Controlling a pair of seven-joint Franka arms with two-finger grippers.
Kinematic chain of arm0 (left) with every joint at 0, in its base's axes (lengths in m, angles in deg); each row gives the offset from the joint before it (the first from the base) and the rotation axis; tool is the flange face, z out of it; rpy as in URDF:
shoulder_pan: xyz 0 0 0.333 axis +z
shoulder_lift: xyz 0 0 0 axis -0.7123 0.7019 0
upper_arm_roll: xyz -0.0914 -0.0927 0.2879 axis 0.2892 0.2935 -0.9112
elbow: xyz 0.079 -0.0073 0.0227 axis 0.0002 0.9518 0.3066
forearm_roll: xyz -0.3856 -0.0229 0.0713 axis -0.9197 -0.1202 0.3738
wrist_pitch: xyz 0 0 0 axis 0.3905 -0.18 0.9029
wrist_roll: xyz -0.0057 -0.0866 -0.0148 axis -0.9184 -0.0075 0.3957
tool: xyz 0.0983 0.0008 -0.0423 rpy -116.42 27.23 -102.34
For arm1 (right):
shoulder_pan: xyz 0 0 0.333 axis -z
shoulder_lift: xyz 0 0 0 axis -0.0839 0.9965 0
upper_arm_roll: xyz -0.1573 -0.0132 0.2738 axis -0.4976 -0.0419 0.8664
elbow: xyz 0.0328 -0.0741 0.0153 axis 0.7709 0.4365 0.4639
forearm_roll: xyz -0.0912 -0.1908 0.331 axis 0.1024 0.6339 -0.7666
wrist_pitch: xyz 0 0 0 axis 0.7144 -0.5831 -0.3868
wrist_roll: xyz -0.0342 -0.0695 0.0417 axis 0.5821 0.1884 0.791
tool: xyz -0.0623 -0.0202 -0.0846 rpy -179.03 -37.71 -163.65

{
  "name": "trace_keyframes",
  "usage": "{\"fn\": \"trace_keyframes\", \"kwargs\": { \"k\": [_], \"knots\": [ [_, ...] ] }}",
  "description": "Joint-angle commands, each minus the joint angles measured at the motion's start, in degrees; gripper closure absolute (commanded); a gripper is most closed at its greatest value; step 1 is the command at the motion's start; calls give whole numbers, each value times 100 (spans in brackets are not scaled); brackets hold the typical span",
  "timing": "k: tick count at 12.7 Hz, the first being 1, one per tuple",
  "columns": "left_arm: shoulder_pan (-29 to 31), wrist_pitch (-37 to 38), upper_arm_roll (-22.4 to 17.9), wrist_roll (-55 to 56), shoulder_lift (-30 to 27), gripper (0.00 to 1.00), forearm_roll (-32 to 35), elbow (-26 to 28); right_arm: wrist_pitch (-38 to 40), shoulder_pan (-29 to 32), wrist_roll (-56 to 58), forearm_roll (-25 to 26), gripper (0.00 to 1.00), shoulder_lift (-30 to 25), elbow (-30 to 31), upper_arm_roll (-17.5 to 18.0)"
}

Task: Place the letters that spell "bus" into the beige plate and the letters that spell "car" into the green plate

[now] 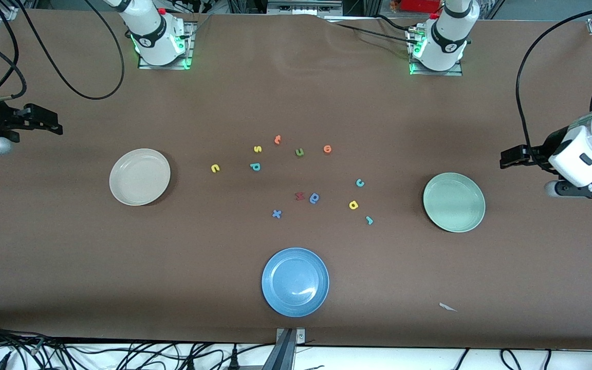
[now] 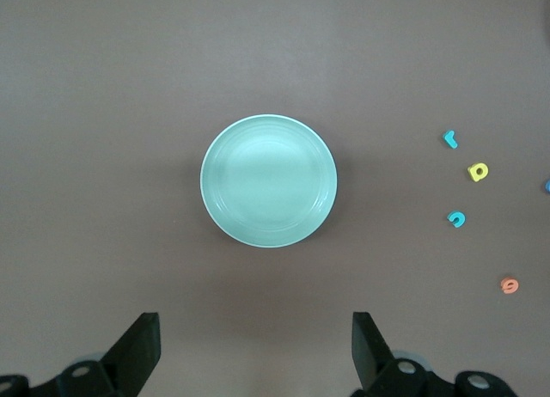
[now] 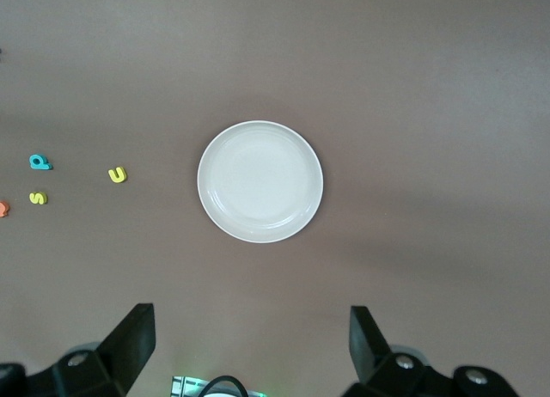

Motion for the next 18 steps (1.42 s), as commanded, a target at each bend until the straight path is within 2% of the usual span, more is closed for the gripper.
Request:
{"fn": "trace_keyframes", "kwargs": {
  "k": [1,18],
  "knots": [
    [32,-54,-13,-375,29,2,-3,79,25,9,-65,25,0,-110,70,28],
    [-29,-72,-4,-359,241,1,-3,26,-10,-9,-74,7,0,-93,53,28]
  ]
}}
